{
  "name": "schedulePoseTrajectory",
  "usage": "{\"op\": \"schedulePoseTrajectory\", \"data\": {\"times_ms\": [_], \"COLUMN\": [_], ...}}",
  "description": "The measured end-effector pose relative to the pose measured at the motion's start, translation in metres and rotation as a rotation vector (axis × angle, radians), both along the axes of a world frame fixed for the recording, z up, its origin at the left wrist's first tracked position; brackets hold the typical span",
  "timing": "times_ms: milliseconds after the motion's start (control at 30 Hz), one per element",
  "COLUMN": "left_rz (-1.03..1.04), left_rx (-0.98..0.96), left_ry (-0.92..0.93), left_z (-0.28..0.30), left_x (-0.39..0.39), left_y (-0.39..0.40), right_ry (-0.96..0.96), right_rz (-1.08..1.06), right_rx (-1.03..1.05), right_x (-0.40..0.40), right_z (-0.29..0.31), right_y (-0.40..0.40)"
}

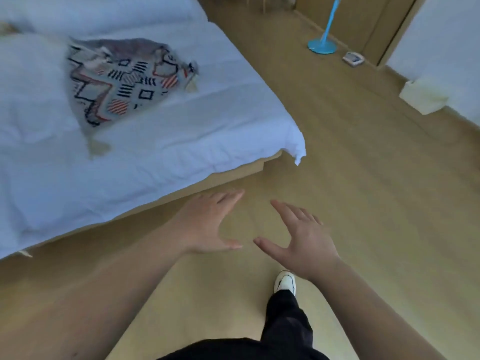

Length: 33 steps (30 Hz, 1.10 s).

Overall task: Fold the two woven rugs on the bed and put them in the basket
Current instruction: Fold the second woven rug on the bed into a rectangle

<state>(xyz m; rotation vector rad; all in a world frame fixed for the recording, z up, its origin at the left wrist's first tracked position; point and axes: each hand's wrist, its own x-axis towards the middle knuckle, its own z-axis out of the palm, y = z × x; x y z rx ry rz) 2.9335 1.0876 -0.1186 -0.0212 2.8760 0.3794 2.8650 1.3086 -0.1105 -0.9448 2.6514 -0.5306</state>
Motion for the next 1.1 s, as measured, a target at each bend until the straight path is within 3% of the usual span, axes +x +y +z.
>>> {"op": "schedulePoseTrajectory", "data": {"times_ms": [233, 433, 800, 1100], "left_rz": [0.469, 0.802, 0.914, 1.032], "left_rx": [-0.037, -0.069, -0.023, -0.031], "left_ry": [0.009, 0.098, 0.103, -0.027], "left_z": [0.033, 0.042, 0.023, -0.033], "left_x": [-0.069, -0.098, -0.238, -0.308], "left_y": [-0.077, -0.146, -0.293, -0.42], "right_ry": [-0.07, -0.061, -0.061, -0.181], "right_rz": [0.452, 0.788, 0.881, 1.024], "right_rx": [-0.018, -0.041, -0.021, 0.001], "right_x": [-0.172, -0.251, -0.394, -0.457], "right_z": [0.013, 0.03, 0.026, -0.054], "right_y": [-0.118, -0.251, -0.43, -0.589]}}
